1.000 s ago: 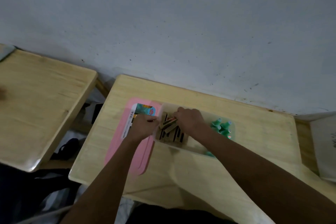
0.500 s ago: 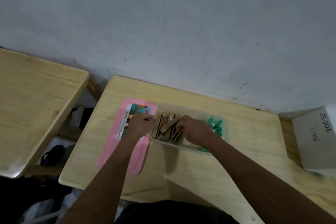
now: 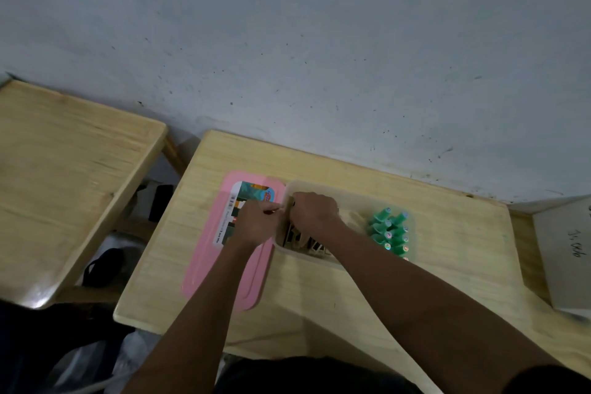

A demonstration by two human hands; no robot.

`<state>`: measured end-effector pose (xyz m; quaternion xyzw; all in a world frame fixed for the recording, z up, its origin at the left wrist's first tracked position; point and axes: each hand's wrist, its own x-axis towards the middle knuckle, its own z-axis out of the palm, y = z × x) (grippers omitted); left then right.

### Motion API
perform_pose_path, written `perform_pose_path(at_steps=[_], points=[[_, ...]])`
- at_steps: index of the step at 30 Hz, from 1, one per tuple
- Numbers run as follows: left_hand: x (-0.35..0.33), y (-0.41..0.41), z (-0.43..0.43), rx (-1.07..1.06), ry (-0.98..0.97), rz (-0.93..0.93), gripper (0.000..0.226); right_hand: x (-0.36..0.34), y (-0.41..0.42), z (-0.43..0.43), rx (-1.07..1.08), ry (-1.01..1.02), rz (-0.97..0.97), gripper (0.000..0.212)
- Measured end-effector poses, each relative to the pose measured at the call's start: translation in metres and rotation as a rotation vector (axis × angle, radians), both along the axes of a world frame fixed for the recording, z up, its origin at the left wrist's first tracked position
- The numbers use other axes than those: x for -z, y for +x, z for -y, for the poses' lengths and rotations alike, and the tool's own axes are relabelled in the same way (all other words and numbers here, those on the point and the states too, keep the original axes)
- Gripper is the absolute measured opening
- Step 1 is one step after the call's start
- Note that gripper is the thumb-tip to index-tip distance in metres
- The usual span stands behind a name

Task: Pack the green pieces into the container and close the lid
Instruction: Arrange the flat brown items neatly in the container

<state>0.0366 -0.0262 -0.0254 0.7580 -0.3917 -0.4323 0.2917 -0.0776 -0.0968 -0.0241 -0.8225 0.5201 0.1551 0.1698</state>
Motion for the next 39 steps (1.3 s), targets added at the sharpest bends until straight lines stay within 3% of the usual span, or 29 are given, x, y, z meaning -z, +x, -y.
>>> perform_pose_path(at_steps=[7, 14, 21, 28, 39], points=[[0.003, 0.004, 0.002, 0.039, 0.027, -0.018, 0.027, 0.008, 0.009, 0.008, 0.153, 0.072, 0.067, 0.023], [0.001, 0.003, 0.002, 0.038, 0.028, -0.006, 0.030, 0.005, -0.003, 0.014, 0.174, 0.143, 0.195, 0.027], [0.001, 0.004, 0.002, 0.062, 0.017, 0.036, 0.029, 0.000, -0.013, 0.008, 0.181, 0.049, 0.289, 0.018], [-0.004, 0.002, 0.000, 0.095, -0.018, 0.092, 0.029, 0.005, -0.016, -0.002, 0.320, 0.240, 0.666, 0.008], [-0.007, 0.000, 0.001, 0.009, 0.031, -0.016, 0.032, -0.010, -0.045, -0.018, 0.753, 0.304, 1.082, 0.030]])
